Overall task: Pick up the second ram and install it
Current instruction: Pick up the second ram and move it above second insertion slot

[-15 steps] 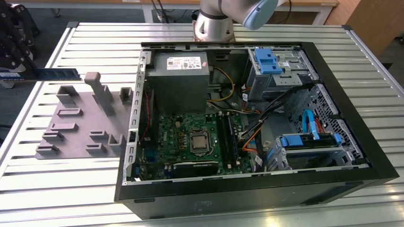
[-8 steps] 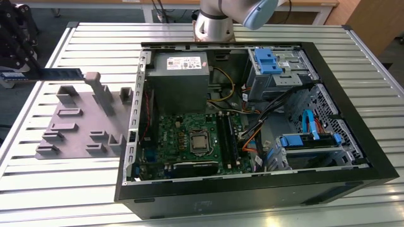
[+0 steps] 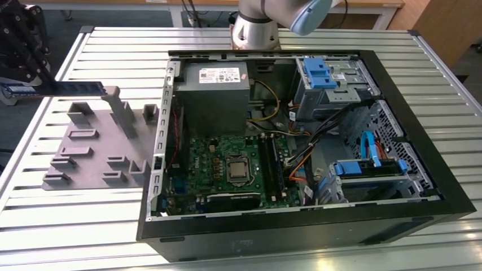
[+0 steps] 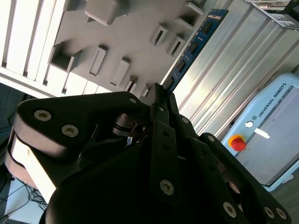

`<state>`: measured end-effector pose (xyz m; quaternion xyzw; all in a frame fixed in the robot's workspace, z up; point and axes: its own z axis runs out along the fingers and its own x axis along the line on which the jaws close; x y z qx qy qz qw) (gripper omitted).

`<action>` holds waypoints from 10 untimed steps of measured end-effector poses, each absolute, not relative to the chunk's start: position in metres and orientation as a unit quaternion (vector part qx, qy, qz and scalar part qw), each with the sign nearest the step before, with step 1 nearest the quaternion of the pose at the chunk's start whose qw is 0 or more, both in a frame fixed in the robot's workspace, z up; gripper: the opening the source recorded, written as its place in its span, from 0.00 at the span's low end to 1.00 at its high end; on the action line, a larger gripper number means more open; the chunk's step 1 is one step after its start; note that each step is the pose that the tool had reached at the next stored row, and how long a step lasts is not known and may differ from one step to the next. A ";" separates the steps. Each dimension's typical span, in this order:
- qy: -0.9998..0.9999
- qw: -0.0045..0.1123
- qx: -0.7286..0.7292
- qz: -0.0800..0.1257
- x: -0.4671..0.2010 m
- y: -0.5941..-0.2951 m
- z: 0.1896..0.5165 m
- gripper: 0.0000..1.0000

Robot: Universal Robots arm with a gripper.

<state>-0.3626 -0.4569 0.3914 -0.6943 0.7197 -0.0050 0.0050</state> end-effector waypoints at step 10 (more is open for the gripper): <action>0.720 0.005 -0.694 -0.005 -0.353 -0.457 0.391 0.14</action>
